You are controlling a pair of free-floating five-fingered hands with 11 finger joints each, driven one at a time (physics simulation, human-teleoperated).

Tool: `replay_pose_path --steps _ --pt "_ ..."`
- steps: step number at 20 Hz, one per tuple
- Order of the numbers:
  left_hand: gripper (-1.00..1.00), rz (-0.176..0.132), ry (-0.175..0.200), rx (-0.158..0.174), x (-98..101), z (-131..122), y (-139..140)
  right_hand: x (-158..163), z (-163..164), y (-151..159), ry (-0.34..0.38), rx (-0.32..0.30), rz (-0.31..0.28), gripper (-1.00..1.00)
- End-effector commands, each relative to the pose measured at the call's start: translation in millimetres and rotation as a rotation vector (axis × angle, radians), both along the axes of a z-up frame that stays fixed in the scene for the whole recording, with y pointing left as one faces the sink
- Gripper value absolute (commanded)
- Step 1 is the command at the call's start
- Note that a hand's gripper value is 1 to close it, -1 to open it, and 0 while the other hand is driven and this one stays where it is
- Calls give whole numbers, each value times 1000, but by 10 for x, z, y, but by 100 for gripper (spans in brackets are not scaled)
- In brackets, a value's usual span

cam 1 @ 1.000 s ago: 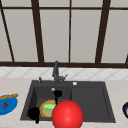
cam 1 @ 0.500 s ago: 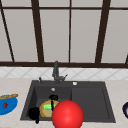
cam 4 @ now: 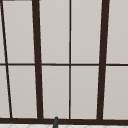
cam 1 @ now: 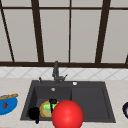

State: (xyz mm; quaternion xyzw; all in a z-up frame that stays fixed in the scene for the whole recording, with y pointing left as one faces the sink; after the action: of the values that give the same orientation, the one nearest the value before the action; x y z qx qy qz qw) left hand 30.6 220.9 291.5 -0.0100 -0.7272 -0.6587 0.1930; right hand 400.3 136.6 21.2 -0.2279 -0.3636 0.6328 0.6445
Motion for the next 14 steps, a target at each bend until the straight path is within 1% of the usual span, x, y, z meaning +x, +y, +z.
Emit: replay_pose_path --steps 1,5,9,10,12,14 --pt "0 0 0 0 0 0 0 97 -194 116 33 -39 0 -100" --pt "0 0 0 0 0 0 0 184 -374 214 80 -45 0 -100" --pt "0 0 0 0 0 0 0 270 -512 288 119 -36 3 -100" --pt "0 0 0 0 0 0 0 282 -515 307 101 -47 -3 -100" --pt "0 0 0 0 0 0 0 256 -471 313 37 -71 -10 -100" --pt "0 0 0 0 0 0 0 265 -443 285 10 -65 -13 -100"
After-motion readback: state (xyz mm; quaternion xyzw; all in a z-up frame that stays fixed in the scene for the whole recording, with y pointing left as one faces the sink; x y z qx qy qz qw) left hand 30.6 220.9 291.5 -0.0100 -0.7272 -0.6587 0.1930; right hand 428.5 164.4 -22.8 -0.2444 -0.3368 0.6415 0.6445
